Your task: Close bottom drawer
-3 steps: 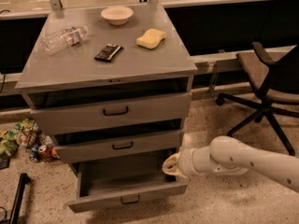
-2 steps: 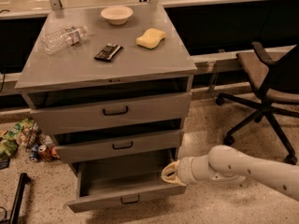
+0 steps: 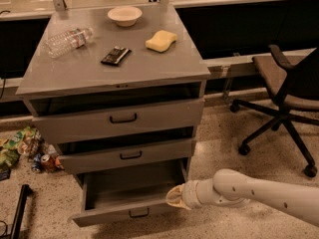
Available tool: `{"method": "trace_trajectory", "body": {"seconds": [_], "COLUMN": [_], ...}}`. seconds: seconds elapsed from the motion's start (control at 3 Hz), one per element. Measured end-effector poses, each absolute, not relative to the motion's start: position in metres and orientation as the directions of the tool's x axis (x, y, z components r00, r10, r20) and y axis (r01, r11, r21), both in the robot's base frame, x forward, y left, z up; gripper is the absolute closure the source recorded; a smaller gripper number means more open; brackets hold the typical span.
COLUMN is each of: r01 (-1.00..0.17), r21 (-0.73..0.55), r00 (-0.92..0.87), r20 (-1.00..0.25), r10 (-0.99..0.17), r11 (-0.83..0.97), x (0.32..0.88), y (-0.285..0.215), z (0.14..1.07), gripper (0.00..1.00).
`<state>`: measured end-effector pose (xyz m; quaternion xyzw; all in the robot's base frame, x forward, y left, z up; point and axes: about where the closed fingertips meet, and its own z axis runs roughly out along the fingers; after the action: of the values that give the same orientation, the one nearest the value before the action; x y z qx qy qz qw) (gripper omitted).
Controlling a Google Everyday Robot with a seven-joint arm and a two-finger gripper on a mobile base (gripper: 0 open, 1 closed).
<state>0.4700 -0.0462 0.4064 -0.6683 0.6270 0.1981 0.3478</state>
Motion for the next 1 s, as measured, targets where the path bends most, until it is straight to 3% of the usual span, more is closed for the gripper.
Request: {"method": "trace_trajectory", "body": {"seconds": [1.0], "r01": [-0.987], "r21": [-0.157], "r00": [0.089], "r20": [-0.746], "r10": [-0.66], "r11": [0.045], "x": [0.475], "y": [-0.031], "z": [0.301], "gripper": [1.0]}}
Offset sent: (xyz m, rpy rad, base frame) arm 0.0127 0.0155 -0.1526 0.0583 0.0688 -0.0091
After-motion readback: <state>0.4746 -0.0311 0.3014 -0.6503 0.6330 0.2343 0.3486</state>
